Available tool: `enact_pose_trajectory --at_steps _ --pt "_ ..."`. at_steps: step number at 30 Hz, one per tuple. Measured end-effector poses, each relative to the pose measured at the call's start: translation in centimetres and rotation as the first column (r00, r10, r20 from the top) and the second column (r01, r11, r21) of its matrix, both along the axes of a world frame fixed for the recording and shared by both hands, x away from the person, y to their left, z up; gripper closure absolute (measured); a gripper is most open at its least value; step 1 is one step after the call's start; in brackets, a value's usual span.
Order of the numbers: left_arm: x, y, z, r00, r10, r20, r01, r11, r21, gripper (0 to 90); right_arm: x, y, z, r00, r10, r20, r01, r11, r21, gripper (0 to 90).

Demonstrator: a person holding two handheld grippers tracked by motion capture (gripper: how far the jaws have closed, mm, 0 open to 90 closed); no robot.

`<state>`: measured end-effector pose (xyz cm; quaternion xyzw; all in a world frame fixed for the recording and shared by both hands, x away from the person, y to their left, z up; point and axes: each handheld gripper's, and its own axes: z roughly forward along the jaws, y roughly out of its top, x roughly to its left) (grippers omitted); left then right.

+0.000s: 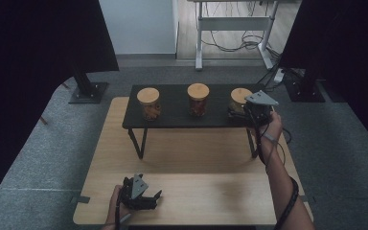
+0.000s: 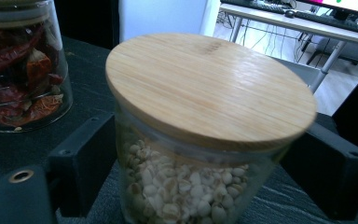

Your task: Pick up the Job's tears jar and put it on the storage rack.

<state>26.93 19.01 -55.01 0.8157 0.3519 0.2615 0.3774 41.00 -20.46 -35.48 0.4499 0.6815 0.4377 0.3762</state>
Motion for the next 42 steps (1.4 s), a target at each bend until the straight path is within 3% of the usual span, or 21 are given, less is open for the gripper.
enact_pose_trajectory --at_steps 17,30,42 --pt "0.2 -0.1 0.0 1.0 0.005 -0.004 -0.005 1.0 0.003 6.3 -1.5 -0.3 -0.7 0.9997 0.024 0.003 -0.024 1.0 0.004 8.1" --pt "-0.1 -0.1 0.0 1.0 0.0 -0.002 0.0 1.0 0.003 6.2 -3.8 -0.1 -0.7 0.9988 0.036 0.033 -0.037 0.999 0.01 7.5" --pt "-0.3 -0.3 0.0 1.0 -0.005 0.0 0.005 0.9999 0.014 6.2 -6.7 -0.4 -1.6 0.9964 0.058 0.062 -0.061 0.998 0.032 7.3"
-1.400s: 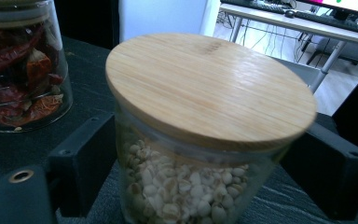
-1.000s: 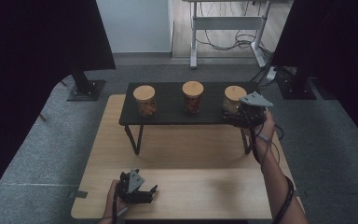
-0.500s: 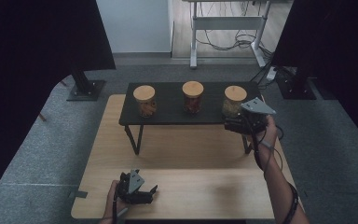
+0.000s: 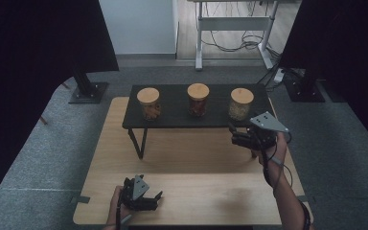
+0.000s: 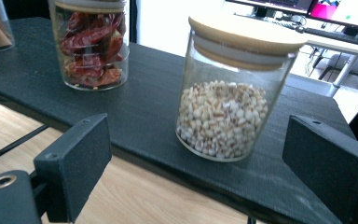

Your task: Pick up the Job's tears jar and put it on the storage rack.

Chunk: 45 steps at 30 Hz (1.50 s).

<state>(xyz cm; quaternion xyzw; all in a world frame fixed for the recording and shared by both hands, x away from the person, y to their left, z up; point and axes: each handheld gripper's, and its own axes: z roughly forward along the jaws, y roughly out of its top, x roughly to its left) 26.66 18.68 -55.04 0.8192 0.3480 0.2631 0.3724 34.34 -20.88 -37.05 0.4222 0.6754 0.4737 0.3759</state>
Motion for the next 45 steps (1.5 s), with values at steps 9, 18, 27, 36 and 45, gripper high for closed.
enact_pose_trajectory --at_steps 9,18,27,36,45 --pt "0.0 0.0 0.0 1.0 -0.001 0.0 0.001 1.0 0.002 6.2 -2.2 -0.9 -1.8 0.9995 0.03 -0.004 -0.03 0.998 0.054 7.3" --pt "0.0 0.0 0.0 1.0 0.001 0.001 -0.001 1.0 0.001 6.2 -4.9 -0.2 -4.9 0.9953 0.095 -0.021 -0.093 0.993 0.066 7.4" --pt "-0.1 0.0 0.0 1.0 0.003 0.0 -0.003 1.0 0.006 6.2 -7.5 0.5 -9.0 0.9897 0.128 -0.065 -0.125 0.991 0.051 7.4" --pt "-0.1 0.0 0.0 1.0 0.003 -0.001 -0.003 1.0 0.01 6.2 -8.6 1.4 -13.8 0.9746 0.148 -0.168 -0.141 0.989 0.053 7.4" --pt "-0.1 0.0 0.0 1.0 0.001 0.0 -0.001 0.9999 0.011 6.2 -8.9 2.7 -16.4 0.9669 0.155 -0.202 -0.145 0.987 0.065 7.4"
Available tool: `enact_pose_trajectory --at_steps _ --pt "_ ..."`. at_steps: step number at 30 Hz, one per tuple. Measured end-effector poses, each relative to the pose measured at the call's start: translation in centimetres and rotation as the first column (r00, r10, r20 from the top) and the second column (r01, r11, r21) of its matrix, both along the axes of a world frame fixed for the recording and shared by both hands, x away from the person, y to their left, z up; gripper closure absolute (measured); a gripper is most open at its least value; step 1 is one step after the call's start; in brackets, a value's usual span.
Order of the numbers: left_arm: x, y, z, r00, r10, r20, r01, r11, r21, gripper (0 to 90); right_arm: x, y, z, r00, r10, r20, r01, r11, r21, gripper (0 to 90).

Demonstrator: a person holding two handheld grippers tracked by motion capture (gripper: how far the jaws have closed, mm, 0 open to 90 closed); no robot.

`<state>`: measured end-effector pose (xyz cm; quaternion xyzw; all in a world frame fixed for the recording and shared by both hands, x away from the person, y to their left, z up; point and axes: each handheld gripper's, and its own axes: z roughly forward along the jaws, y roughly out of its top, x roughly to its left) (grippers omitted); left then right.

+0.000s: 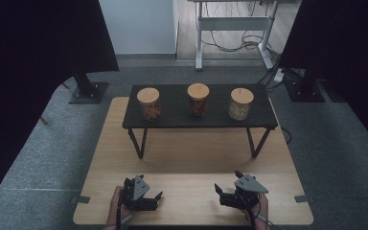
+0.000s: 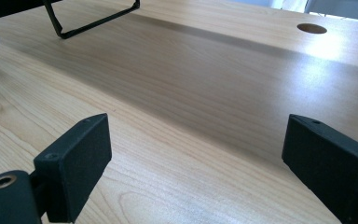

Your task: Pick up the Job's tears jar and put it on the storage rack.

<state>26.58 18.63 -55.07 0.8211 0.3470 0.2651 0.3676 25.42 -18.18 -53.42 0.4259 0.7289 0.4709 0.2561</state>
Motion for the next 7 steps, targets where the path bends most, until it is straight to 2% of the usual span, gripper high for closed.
enact_pose_trajectory --at_steps 7 --pt "0.03 -0.05 0.0 1.0 -0.001 0.0 0.001 1.0 0.003 6.0 -0.45 -0.47 -0.38 0.9992 -0.032 0.023 0.031 0.999 0.024 7.4"
